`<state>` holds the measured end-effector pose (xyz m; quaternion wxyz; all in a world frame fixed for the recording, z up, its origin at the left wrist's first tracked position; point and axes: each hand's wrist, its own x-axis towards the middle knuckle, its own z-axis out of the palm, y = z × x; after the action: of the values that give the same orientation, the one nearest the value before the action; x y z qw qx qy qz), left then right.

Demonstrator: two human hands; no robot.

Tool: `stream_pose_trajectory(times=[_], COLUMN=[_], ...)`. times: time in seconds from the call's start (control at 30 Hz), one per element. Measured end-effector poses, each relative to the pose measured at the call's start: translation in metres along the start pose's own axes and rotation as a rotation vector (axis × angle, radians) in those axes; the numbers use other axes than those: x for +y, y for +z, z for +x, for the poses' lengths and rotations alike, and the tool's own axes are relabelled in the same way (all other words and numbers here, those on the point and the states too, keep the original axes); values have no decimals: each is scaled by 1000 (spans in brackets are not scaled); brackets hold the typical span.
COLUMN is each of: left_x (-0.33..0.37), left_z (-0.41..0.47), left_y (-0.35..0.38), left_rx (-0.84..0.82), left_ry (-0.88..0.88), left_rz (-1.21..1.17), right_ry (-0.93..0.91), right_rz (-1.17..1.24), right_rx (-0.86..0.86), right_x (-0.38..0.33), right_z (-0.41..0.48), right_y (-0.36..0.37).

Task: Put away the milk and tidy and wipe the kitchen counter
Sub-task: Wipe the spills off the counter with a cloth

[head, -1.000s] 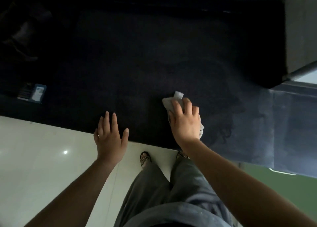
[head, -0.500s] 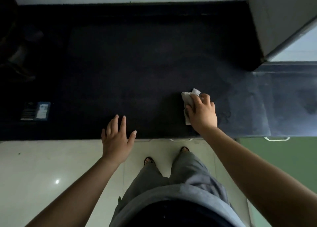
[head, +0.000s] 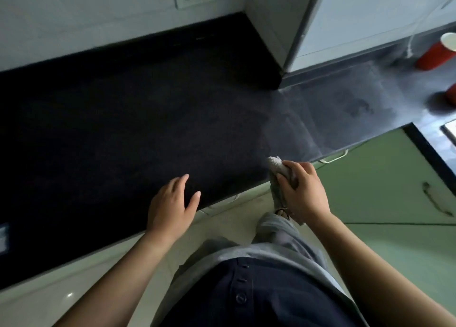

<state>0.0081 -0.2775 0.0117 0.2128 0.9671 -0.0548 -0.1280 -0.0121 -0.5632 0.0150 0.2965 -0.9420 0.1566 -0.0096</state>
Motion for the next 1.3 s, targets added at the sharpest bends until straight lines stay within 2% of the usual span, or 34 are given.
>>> stream_pose_trajectory(times=[0.27, 0.4, 0.57, 0.8, 0.9, 1.07, 1.13, 1.3], left_x=[134, 207, 275, 302, 305, 310, 313, 328], left_z=[68, 111, 155, 186, 190, 189, 187, 159], left_y=[44, 77, 114, 129, 134, 133, 128, 103], left_rx=[-10, -40, -71, -119, -146, -158, -124, 84], left_ry=[202, 206, 179, -27, -63, -102, -90, 25], left_rz=[-23, 36, 133, 284, 327, 325, 288, 93], right_ry=[76, 26, -125, -249, -240, -277, -286, -292], right_rz=[40, 21, -26, -52, -139, -118, -96, -103], right_rx=[96, 48, -98, -209, -310, -338, -344, -304], right_x=[82, 134, 178, 179, 180, 189, 192, 191], right_z=[57, 122, 207, 285, 297, 297, 294, 268], right_y=[-67, -104, -130, -125, -118, -122, -126, -136])
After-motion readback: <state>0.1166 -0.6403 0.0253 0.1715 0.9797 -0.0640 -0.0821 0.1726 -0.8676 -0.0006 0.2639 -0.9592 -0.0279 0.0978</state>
